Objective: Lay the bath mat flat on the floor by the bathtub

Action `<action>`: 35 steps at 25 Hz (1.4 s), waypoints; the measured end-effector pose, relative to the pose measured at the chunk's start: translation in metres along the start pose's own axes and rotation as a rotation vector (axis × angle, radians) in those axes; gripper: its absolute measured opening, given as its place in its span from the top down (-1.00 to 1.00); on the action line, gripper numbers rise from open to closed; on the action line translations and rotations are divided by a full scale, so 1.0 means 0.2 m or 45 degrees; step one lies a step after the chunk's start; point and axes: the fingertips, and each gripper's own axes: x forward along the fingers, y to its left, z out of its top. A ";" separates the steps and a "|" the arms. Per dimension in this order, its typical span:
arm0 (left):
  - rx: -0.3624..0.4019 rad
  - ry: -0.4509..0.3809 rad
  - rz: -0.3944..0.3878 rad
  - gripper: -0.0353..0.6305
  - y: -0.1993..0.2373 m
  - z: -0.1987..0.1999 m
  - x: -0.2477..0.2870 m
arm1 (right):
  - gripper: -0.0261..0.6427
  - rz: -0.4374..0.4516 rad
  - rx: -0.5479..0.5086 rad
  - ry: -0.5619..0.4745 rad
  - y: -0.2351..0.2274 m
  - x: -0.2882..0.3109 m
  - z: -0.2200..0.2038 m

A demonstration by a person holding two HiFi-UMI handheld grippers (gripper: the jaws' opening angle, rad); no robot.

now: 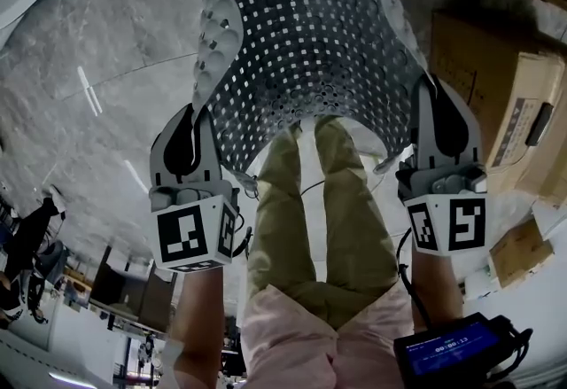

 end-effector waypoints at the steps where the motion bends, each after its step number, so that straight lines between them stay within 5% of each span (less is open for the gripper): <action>1: 0.001 0.000 0.004 0.77 0.00 0.00 -0.01 | 0.83 0.003 0.003 -0.001 0.01 -0.01 0.00; 35: -0.089 -0.009 -0.027 0.77 -0.03 0.08 0.01 | 0.83 0.019 0.009 -0.007 0.04 0.00 0.07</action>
